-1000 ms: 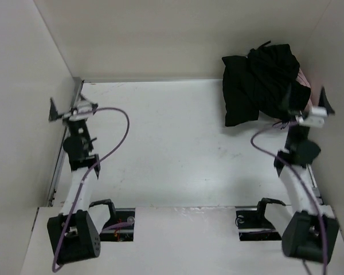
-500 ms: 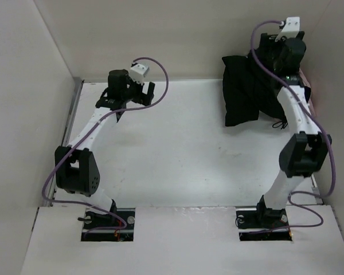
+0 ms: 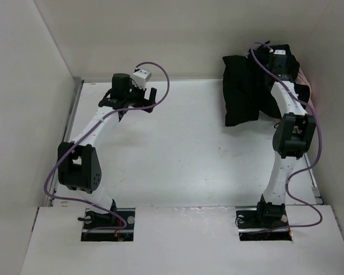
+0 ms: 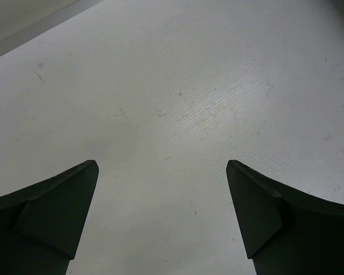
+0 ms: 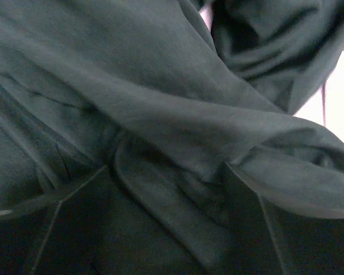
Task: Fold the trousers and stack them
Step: Grab the trousers from the pile
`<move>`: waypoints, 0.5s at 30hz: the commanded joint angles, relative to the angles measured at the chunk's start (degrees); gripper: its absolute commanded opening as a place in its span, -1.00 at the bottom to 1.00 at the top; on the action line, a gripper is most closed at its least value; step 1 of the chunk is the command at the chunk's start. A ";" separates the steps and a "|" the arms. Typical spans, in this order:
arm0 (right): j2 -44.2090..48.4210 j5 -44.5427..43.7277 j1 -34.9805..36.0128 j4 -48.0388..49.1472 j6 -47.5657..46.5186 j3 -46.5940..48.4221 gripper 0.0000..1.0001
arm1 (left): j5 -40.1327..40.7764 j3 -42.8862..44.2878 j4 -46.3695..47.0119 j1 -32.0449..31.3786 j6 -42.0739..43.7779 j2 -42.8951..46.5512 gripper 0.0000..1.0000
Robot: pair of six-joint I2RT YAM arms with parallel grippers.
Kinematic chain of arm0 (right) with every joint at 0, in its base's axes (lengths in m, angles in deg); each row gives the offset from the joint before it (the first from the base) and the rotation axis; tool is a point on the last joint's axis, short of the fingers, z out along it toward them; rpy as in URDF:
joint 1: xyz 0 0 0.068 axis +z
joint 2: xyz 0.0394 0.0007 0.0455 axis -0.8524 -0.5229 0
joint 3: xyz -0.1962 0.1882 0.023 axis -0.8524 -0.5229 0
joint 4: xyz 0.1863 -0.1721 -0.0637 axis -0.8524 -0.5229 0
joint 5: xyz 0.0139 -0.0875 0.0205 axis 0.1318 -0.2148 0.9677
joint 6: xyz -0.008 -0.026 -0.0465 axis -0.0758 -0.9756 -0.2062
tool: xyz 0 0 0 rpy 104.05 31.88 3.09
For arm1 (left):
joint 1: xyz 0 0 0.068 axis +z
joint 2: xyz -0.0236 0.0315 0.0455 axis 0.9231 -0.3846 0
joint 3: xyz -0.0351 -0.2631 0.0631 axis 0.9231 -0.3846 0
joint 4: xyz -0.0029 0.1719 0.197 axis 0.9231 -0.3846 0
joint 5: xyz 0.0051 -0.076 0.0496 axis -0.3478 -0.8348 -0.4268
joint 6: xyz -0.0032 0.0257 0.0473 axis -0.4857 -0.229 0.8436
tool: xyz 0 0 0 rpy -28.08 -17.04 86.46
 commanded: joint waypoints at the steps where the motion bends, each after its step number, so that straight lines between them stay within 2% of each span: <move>1: 2.62 -2.01 -0.35 -1.07 2.60 -0.04 0.26 | -1.17 -0.32 1.23 0.16 -0.32 3.92 1.00; 3: 5.08 -2.62 -0.18 0.77 3.57 -2.50 -0.27 | -1.17 -0.85 1.23 0.16 -0.23 4.63 1.00; 4: 6.66 -3.23 -0.09 2.00 3.75 -3.81 -0.47 | -1.17 -1.11 1.23 0.16 -0.32 4.98 1.00; 7: 12.28 -7.62 0.09 6.66 3.67 -7.77 -0.88 | -1.17 -1.90 1.32 -0.10 -0.67 6.30 1.00; 10: 17.82 -12.81 1.23 10.70 2.79 -10.50 -0.98 | -1.08 -2.96 1.32 -0.36 -0.49 8.05 1.00; 15: 28.72 -18.88 4.74 19.48 -1.68 -15.24 -1.00 | -0.12 -5.15 1.50 -0.36 -0.76 11.74 1.00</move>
